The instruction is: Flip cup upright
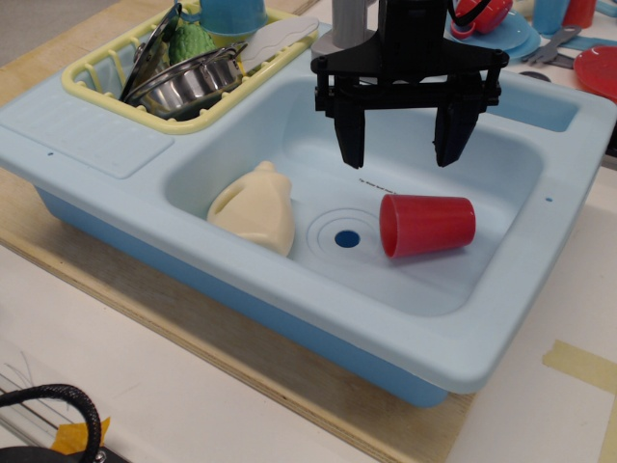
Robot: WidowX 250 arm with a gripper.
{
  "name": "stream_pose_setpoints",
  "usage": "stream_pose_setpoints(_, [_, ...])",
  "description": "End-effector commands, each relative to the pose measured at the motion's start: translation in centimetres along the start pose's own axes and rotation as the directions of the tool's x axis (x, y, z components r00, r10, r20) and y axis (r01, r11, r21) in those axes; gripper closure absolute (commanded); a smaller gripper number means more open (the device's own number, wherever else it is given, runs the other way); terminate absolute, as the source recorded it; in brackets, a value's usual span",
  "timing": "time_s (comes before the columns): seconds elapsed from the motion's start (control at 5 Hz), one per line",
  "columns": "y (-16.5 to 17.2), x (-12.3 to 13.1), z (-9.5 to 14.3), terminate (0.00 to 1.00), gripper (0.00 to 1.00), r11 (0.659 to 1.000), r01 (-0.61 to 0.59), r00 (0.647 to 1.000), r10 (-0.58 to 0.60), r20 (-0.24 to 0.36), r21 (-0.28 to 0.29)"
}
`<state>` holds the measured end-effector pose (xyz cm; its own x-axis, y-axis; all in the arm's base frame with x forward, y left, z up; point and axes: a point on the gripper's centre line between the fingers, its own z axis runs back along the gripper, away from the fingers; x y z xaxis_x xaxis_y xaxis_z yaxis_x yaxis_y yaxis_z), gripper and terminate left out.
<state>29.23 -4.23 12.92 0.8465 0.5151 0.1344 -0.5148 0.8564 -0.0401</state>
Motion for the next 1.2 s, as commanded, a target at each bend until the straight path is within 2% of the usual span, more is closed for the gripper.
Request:
stream_pose_setpoints(0.0, [0.0, 0.0, 0.0, 0.00, 0.00, 1.000, 0.000, 1.000, 0.000, 0.000, 0.000])
stream_pose_setpoints(0.2, [0.3, -0.5, 0.1, 0.00, 0.00, 0.997, 0.002, 0.996, 0.004, 0.085, -0.075])
stream_pose_setpoints(0.4, [0.9, -1.2, -0.2, 0.00, 0.00, 0.985, -0.026, 0.990, 0.049, 0.133, -0.168])
stream_pose_setpoints(0.6, [0.9, -1.3, -0.4, 0.00, 0.00, 0.976, -0.034, 0.986, 0.067, 0.150, -0.217])
stream_pose_setpoints(0.8, [0.7, -1.1, -0.9, 0.00, 0.00, 0.953, -0.011, 0.986, 0.062, 0.158, -0.302])
stream_pose_setpoints(1.0, [0.8, -1.3, -1.4, 0.00, 0.00, 0.932, -0.023, 0.982, 0.089, 0.167, -0.361])
